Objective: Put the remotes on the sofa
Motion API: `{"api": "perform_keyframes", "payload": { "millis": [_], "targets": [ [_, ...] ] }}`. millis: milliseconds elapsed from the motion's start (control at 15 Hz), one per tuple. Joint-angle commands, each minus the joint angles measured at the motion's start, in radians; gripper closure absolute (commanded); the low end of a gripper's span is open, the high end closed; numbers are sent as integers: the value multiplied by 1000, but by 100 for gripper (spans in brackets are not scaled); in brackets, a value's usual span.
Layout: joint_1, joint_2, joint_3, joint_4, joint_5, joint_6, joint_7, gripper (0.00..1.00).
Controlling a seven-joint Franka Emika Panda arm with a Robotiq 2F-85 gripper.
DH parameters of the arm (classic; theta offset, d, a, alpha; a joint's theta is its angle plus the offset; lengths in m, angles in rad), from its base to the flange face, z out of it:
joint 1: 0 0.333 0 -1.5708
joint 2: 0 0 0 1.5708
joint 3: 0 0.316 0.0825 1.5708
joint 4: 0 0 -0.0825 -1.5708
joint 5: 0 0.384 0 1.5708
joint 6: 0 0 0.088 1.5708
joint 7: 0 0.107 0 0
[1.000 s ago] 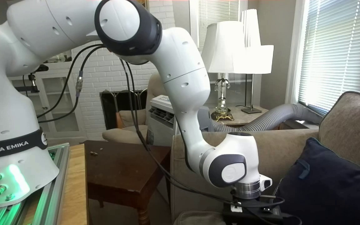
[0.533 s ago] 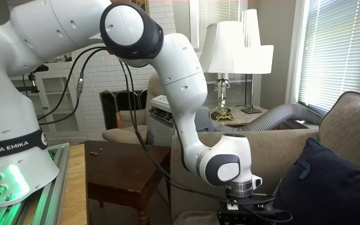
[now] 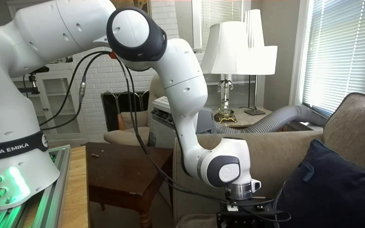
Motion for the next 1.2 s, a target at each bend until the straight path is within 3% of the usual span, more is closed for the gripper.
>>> {"api": "perform_keyframes", "payload": {
  "millis": [0,267,400,667,1133],
  "targets": [
    [9,-112,22,-97,38,-96,71,0],
    [17,-311,59,-232,94,-261,174,0],
    [69,-405,27,-291,102,-296,301,0],
    [109,-614,45,-418,121,-368,516,0],
    [129,-919,120,-574,341,-560,720,0]
  ]
}}
